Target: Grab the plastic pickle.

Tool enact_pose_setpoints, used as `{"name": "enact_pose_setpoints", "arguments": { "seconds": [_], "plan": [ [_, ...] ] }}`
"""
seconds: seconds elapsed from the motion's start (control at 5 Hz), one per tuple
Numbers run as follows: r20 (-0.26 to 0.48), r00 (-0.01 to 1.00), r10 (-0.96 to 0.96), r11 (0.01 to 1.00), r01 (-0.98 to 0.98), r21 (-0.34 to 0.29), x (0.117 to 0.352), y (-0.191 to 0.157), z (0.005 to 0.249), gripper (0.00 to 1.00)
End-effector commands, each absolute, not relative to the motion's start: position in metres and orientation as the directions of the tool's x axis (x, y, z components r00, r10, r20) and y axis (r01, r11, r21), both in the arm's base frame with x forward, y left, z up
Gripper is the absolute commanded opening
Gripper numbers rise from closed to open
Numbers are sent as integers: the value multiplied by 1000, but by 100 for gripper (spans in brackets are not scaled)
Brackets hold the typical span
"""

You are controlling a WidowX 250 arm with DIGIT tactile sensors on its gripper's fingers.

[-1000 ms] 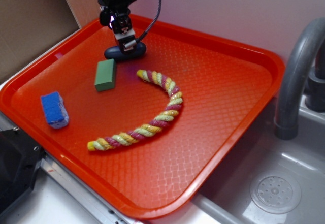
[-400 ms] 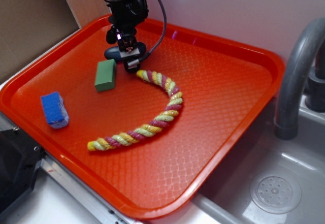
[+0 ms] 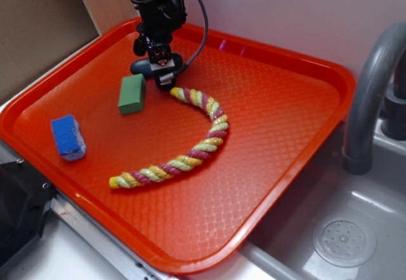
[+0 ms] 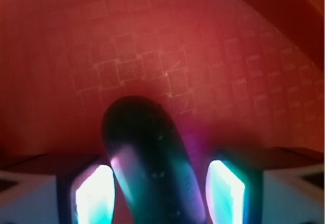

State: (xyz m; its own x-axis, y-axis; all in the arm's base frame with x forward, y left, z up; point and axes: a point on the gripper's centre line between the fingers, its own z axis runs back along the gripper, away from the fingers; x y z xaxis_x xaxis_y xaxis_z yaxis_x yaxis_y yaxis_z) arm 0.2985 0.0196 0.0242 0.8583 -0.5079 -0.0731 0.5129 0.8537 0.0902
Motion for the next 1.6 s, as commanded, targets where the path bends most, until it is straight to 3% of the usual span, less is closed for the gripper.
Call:
{"name": "enact_pose_setpoints", "arguments": {
  "seconds": [0.0,0.4,0.6,0.8,1.0,1.2,1.4],
  "plan": [
    [-49,847,-529,838,530,125,304,20,31,0],
    [-39,848,-528,836,527,154,308,23,47,0],
    [13,870,-493,855,481,192,301,23,91,0],
    [25,909,-417,899,408,158,291,22,132,0],
    [12,983,-183,974,180,141,267,10,182,0],
    [-11,1000,-3,1000,3,-6,247,-2,201,0],
    [-6,999,39,999,-39,-10,239,-8,207,0]
  ]
}}
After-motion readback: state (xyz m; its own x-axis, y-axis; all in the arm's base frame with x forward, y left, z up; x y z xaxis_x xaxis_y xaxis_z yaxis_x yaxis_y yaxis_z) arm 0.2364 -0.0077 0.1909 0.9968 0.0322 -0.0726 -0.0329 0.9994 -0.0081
